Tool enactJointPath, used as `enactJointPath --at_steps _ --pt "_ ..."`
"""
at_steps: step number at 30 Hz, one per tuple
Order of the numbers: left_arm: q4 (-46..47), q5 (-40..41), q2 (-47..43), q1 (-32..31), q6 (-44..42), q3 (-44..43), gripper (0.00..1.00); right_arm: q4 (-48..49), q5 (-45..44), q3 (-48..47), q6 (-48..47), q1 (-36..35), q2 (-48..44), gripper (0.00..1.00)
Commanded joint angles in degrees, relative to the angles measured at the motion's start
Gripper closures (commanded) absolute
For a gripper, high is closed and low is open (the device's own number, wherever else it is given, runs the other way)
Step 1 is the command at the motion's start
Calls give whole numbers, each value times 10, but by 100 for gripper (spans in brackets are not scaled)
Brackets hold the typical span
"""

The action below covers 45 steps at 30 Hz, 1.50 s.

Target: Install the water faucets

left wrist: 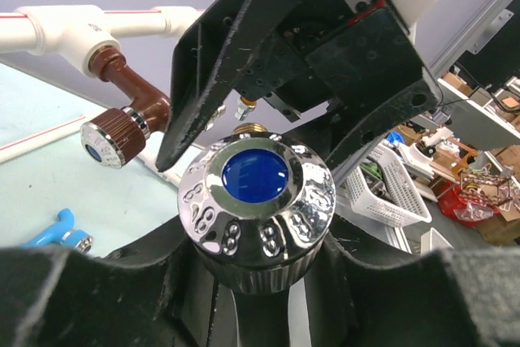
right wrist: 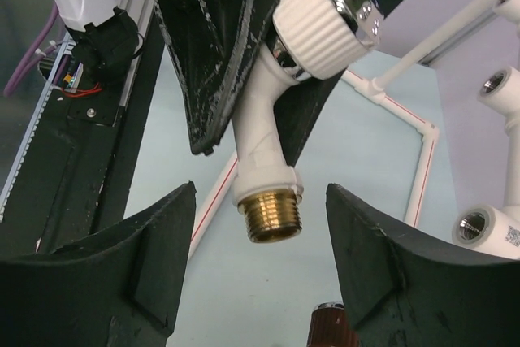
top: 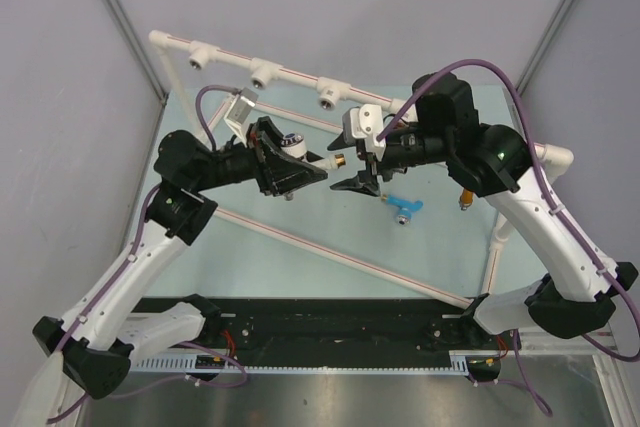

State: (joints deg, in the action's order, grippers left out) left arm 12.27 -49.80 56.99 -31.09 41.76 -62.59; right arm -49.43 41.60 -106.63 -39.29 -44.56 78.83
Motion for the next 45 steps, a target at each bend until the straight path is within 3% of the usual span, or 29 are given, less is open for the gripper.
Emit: enactJointPath --at_steps 1,5,8,11,12,13,17,18,21,24,32,45 --pt "-21 -1 4 -7 -31 -37 100 6 -7 -26 -2 -8 0 33" --pt "-35 0 11 -9 -41 -48 100 6 -6 -29 1 -11 3 43" --pt "-43 -4 15 -10 -47 -56 100 3 -10 -31 3 -12 4 59" --pt "-44 -5 15 -10 -48 -59 100 0 -18 -32 4 -13 5 78" --pt "-43 -2 15 -10 -48 -59 97 -1 -21 -32 4 -13 5 92" --pt "-41 9 8 -10 -50 -55 94 -1 -25 -32 7 -13 5 100" --pt "-7 46 -22 -10 -48 -29 62 9 -48 -27 18 -11 -2 100" --pt "12 54 -31 -9 -45 -23 48 16 -50 -25 21 -11 -3 100" --pt "34 96 -60 -8 -36 5 29 28 -52 -20 34 -3 -7 100" --pt "36 137 -82 -9 -31 29 18 42 -43 -13 47 9 -13 100" --pt "50 155 -91 -7 -7 63 14 55 -14 -2 57 25 -19 100" --pt "62 139 -46 -8 32 62 28 66 -9 13 60 32 -31 100"
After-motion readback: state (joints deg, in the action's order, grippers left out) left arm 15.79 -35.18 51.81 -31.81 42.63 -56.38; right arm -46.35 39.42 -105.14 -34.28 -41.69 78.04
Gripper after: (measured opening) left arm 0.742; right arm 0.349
